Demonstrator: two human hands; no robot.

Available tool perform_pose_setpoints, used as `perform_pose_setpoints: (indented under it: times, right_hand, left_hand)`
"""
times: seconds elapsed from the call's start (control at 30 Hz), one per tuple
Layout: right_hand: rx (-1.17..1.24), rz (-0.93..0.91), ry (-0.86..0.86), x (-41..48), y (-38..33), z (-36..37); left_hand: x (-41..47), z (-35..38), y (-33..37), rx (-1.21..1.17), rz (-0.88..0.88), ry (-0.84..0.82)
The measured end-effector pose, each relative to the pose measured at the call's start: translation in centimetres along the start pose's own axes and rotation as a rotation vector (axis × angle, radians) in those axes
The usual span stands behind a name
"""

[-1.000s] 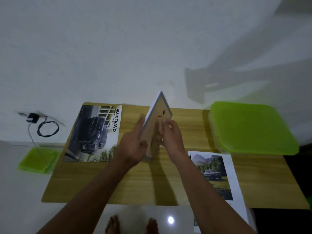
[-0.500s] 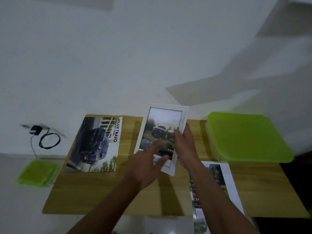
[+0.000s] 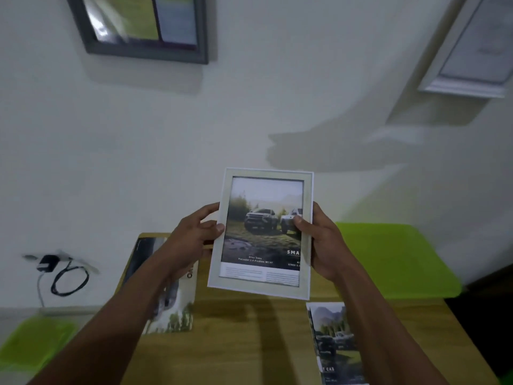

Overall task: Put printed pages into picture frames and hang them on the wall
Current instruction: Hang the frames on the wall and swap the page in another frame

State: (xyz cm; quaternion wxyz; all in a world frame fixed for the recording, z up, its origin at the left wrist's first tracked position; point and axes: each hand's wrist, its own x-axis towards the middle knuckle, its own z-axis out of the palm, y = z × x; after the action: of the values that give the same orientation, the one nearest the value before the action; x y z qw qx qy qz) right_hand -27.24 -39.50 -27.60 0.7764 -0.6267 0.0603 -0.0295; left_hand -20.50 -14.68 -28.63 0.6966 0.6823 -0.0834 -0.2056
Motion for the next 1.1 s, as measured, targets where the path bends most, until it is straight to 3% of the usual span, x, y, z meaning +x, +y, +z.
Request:
perform_pose_setpoints:
  times: [0.43,0.83,1.1]
  right_hand:
    - [-0.037,-0.467,-0.043,0.2,-16.7,4.5]
    - [-0.167,-0.512,-0.103,4.7,-28.0,-1.1]
    - [-0.391,-0.594,-0.059,9.9,-33.2,-4.9]
  left_hand:
    - [-0.4,-1.2,18.4,0.223,0.507,-0.086]
    - [3.9,4.6,28.4,0.324,0.684,-0.035]
    - [8.5,8.2,32.6,0.404,0.796,0.121]
